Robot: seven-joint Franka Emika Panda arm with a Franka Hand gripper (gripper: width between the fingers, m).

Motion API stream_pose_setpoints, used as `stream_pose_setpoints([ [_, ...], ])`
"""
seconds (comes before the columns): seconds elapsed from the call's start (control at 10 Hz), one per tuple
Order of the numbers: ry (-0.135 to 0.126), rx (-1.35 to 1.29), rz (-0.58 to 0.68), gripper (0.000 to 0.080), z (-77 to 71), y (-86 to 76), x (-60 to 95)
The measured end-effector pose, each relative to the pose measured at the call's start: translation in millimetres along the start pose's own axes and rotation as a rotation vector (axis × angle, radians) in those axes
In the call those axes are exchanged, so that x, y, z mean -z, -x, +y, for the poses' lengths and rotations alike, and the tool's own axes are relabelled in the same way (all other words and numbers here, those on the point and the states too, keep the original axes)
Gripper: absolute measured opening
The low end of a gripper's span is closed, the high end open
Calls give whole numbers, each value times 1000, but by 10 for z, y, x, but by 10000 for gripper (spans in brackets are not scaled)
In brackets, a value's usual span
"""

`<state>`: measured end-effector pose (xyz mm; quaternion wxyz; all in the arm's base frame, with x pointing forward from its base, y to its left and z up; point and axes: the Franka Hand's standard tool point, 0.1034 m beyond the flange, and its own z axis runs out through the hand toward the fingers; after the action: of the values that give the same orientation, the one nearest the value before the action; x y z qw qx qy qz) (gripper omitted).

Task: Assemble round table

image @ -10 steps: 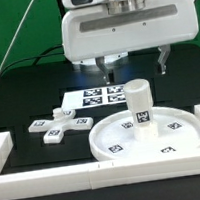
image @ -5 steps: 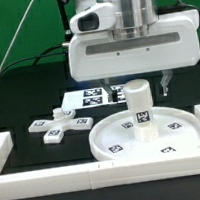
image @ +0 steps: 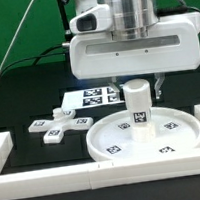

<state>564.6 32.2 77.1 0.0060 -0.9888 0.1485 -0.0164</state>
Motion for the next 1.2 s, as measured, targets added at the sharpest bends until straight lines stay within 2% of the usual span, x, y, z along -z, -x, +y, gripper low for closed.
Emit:
stream_pose_setpoints([
  [0.1, 0, -46, 0, 407, -1, 1, -1],
  [0.4, -7, -433, 42, 407, -66, 1, -27],
  [0.5, -17, -567, 59, 407, -62, 7, -34],
  [0.7, -53, -866, 67, 407, -59, 25, -38],
  [0.9, -94, -1195, 36, 407, -145, 74, -28],
  [1.0, -108, -1261, 23, 407, -167, 77, -28],
  [1.1, -108, -1240, 24, 407, -170, 79, -29],
  [1.2, -106, -1217, 24, 485, -168, 82, -35],
])
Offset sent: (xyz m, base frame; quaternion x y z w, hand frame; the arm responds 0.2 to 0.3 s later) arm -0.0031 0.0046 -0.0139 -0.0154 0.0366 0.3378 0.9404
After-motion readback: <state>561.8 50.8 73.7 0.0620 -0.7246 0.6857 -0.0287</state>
